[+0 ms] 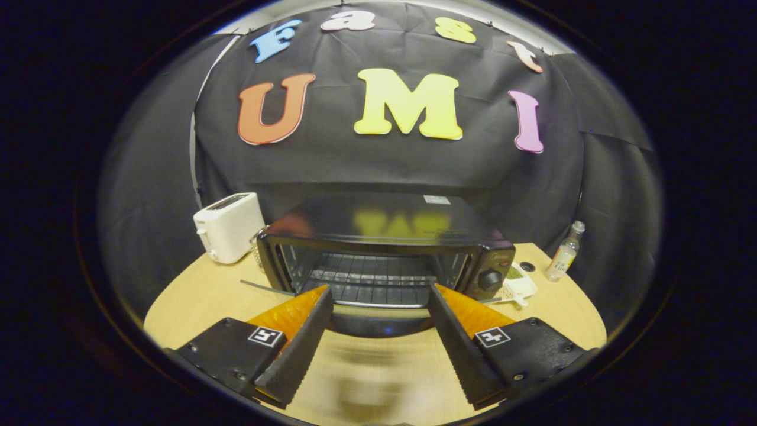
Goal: Open the toaster oven, put the food inside, and close the toaster oven door.
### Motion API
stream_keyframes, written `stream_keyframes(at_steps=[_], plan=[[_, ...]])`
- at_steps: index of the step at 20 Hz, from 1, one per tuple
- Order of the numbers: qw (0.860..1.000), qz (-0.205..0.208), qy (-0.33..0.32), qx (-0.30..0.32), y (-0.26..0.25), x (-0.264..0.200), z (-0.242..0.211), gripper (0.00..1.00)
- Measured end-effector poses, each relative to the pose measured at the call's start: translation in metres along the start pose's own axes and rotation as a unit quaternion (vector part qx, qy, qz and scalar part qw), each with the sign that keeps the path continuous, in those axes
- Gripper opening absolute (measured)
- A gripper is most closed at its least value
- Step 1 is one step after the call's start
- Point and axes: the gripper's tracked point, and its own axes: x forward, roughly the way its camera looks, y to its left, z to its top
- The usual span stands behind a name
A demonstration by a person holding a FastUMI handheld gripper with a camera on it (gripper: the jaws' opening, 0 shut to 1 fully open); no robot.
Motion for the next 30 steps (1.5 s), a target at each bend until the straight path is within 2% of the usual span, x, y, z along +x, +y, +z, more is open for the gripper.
stream_keyframes(at_steps=[6, 9, 16, 24, 27, 30], plan=[[1.0, 0.002, 0.023, -0.001, -0.002, 0.003, -0.006, 1.0], [0.999, 0.009, 0.039, 0.031, -0.001, 0.003, -0.009, 1.0], [0.998, 0.015, 0.066, 0.019, 0.0, 0.007, -0.025, 1.0], [0.995, 0.005, 0.098, -0.004, -0.01, 0.01, -0.044, 1.0], [0.992, 0.011, 0.128, 0.007, -0.01, 0.004, -0.055, 1.0], [0.991, 0.01, 0.13, 0.016, -0.005, 0.005, -0.058, 1.0]])
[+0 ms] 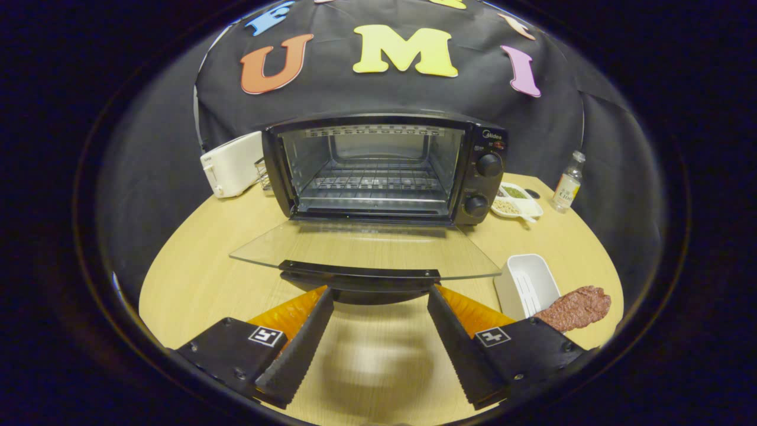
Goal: Open the toaster oven, put the food inside, and close the toaster oven door.
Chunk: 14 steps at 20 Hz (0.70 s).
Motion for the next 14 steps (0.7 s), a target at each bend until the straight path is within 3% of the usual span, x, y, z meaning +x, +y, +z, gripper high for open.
stream_keyframes(at_steps=[8, 14], plan=[[0.998, 0.004, 0.064, 0.02, 0.001, -0.002, -0.025, 1.0], [0.998, 0.008, 0.063, 0.009, -0.002, -0.004, -0.025, 1.0]])
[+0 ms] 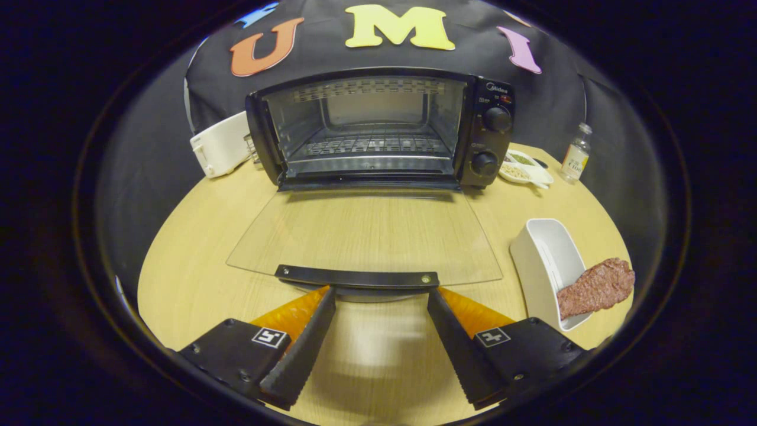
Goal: Open the toaster oven, put the food inside, and close the toaster oven door.
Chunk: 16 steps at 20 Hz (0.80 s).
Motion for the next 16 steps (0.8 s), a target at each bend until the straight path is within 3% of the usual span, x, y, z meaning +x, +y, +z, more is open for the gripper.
stream_keyframes(at_steps=[4, 16], plan=[[1.0, 0.011, -0.016, -0.005, -0.005, -0.005, 0.01, 1.0], [0.99, -0.061, -0.125, -0.035, -0.089, -0.029, 0.07, 1.0]])
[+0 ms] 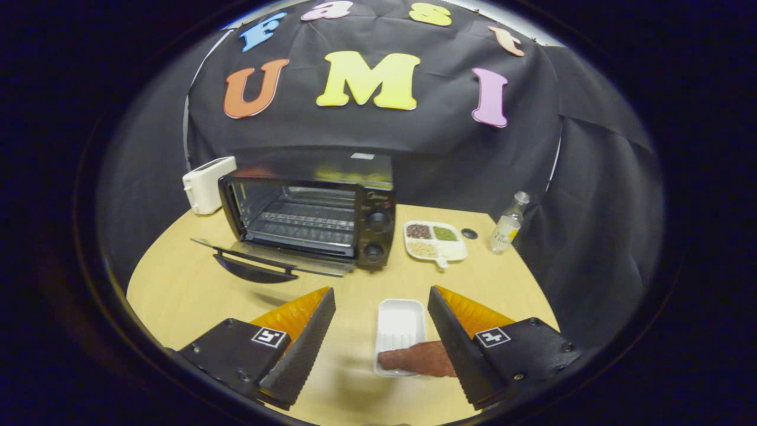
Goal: Open the toaster oven, put the food inside, and close the toaster oven door.
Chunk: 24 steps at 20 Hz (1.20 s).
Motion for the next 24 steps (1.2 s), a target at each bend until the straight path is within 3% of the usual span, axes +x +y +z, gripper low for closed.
stream_keyframes(at_steps=[6, 12, 18, 21, 24], plan=[[0.999, 0.009, 0.033, 0.016, -0.028, -0.004, -0.014, 1.0], [0.99, 0.081, 0.095, 0.063, -0.013, -0.016, -0.04, 0.94], [0.961, 0.172, 0.164, 0.143, 0.024, -0.035, -0.058, 0.74], [0.945, 0.202, 0.187, 0.178, 0.035, -0.041, -0.064, 0.55], [0.92, 0.236, 0.217, 0.227, 0.045, -0.05, -0.063, 0.4]])
